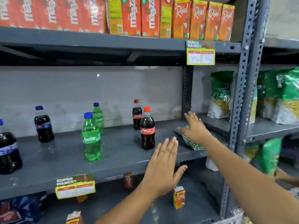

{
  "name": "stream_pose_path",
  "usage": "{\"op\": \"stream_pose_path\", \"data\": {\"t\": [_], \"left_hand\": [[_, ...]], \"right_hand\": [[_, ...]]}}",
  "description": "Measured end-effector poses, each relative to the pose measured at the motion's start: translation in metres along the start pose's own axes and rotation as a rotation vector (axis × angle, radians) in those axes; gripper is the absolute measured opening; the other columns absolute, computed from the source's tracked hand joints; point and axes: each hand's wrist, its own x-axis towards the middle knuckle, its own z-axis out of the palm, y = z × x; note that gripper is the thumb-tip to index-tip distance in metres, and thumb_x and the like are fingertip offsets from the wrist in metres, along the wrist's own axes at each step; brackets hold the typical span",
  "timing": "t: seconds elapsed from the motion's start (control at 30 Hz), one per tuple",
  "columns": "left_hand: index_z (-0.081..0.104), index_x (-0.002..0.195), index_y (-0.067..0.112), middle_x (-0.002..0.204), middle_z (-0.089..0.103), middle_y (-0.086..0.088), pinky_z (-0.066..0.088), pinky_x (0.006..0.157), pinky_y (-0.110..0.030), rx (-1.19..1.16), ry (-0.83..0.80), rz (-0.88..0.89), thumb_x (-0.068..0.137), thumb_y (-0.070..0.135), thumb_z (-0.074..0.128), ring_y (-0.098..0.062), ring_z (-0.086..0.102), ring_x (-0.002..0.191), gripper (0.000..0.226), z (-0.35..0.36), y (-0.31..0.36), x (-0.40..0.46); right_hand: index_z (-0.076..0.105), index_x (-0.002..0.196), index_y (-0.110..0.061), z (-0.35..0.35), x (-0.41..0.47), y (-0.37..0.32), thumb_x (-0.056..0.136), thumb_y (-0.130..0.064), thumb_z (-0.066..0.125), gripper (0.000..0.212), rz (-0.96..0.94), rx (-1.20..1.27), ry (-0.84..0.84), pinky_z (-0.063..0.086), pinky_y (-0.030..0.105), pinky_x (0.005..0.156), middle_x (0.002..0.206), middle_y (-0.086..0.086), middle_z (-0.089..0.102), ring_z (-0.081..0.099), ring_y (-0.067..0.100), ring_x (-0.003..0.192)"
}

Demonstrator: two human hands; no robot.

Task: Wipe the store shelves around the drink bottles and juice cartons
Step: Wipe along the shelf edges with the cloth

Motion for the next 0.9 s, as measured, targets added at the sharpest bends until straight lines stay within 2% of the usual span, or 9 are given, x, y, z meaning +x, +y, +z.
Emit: {"op": "stream_pose_path", "data": {"t": [0.1, 0.17, 0.4, 0.47, 0.53, 0.63, 0.77, 0.83, 0.9], "left_hand": [[0.035, 0.149, 0.007, 0.155, 0.038, -0.009, 0.019, 0.119, -0.043, 0.057, -0.086, -0.115, 0.1, 0.06, 0.016, -0.026, 0.031, 0.143, 0.074, 0.023, 0.009, -0.008], [0.046, 0.142, 0.008, 0.147, 0.05, -0.007, 0.021, 0.115, -0.038, 0.021, -0.031, -0.11, 0.1, 0.056, 0.019, -0.026, 0.044, 0.135, 0.069, 0.021, 0.007, -0.019], [0.051, 0.138, 0.007, 0.142, 0.055, -0.008, 0.024, 0.112, -0.035, 0.015, 0.153, -0.033, 0.097, 0.046, 0.038, -0.028, 0.048, 0.132, 0.058, -0.001, -0.01, -0.018], [0.051, 0.139, 0.007, 0.142, 0.054, -0.008, 0.024, 0.112, -0.036, 0.026, 0.16, -0.024, 0.098, 0.046, 0.037, -0.028, 0.047, 0.132, 0.058, -0.002, -0.012, -0.015], [0.049, 0.14, 0.006, 0.144, 0.052, -0.008, 0.025, 0.112, -0.037, 0.031, 0.142, -0.033, 0.098, 0.046, 0.035, -0.028, 0.046, 0.133, 0.059, -0.001, -0.012, -0.016], [0.041, 0.145, 0.006, 0.151, 0.045, -0.008, 0.025, 0.114, -0.042, 0.044, 0.116, -0.042, 0.099, 0.048, 0.031, -0.028, 0.041, 0.137, 0.063, 0.002, -0.01, -0.019], [0.029, 0.151, 0.005, 0.159, 0.029, -0.008, 0.019, 0.117, -0.049, -0.002, 0.116, -0.058, 0.101, 0.049, 0.025, -0.026, 0.023, 0.147, 0.067, 0.002, -0.001, -0.024], [0.021, 0.153, 0.004, 0.162, 0.021, -0.009, 0.011, 0.12, -0.048, -0.072, 0.133, -0.028, 0.101, 0.047, 0.028, -0.027, 0.012, 0.15, 0.067, 0.007, 0.009, -0.033], [0.01, 0.154, 0.004, 0.164, 0.011, -0.01, 0.003, 0.121, -0.044, -0.158, 0.101, 0.002, 0.101, 0.044, 0.031, -0.028, 0.003, 0.15, 0.07, 0.022, 0.019, -0.049]], "right_hand": [[0.017, 0.15, -0.016, 0.016, -0.001, 0.02, 0.076, -0.061, 0.061, 0.097, 0.076, 0.031, -0.291, 0.009, 0.049, 0.119, 0.161, 0.008, 0.006, 0.003, 0.027, 0.148], [0.024, 0.148, -0.017, 0.021, -0.008, 0.018, 0.075, -0.063, 0.061, 0.094, 0.101, 0.068, -0.33, 0.017, 0.048, 0.118, 0.159, 0.009, 0.016, 0.013, 0.028, 0.146], [0.044, 0.137, -0.032, -0.006, -0.014, -0.008, 0.085, -0.03, 0.048, 0.052, 0.096, 0.094, -0.244, 0.038, 0.036, 0.103, 0.146, 0.009, 0.045, 0.043, 0.032, 0.13], [0.052, 0.13, -0.039, -0.016, -0.019, -0.009, 0.085, -0.02, 0.048, 0.049, 0.034, 0.134, -0.251, 0.046, 0.029, 0.089, 0.142, 0.003, 0.051, 0.057, 0.027, 0.115], [0.058, 0.121, -0.047, -0.025, -0.03, -0.008, 0.084, -0.015, 0.048, 0.05, -0.04, 0.189, -0.307, 0.053, 0.025, 0.067, 0.14, -0.007, 0.052, 0.068, 0.02, 0.087], [0.06, 0.109, -0.057, -0.039, -0.047, -0.004, 0.082, -0.009, 0.048, 0.056, -0.135, 0.227, -0.401, 0.056, 0.033, 0.058, 0.14, -0.016, 0.051, 0.066, 0.02, 0.064], [0.064, 0.107, -0.053, -0.066, -0.086, -0.004, 0.084, -0.001, 0.045, 0.059, -0.216, 0.335, -0.475, 0.047, 0.031, 0.047, 0.135, -0.022, 0.053, 0.057, 0.017, 0.051], [0.066, 0.106, -0.05, -0.078, -0.114, 0.004, 0.086, 0.001, 0.043, 0.059, -0.184, 0.438, -0.522, 0.04, 0.031, 0.043, 0.11, -0.027, 0.067, 0.048, 0.021, 0.043], [0.065, 0.107, -0.05, -0.071, -0.142, 0.019, 0.089, 0.0, 0.041, 0.057, -0.137, 0.51, -0.595, 0.029, 0.027, 0.042, 0.085, -0.012, 0.075, 0.033, 0.019, 0.039]]}}
